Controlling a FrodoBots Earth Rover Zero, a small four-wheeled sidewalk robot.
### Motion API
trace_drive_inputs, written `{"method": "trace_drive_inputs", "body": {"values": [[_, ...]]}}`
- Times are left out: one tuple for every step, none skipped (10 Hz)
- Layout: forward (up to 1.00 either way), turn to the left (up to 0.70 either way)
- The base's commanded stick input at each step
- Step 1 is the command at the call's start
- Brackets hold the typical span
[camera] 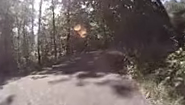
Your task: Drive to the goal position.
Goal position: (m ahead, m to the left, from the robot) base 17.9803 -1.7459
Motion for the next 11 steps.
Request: {"method": "trace_drive_inputs", "body": {"values": [[0.45, 0.0], [0.45, 0.0], [0.45, 0.0], [0.45, 0.0], [0.45, 0.0], [0.45, 0.0], [0.45, 0.0], [0.45, 0.0], [0.45, 0.0], [0.45, 0.0], [0.45, 0.0]]}}
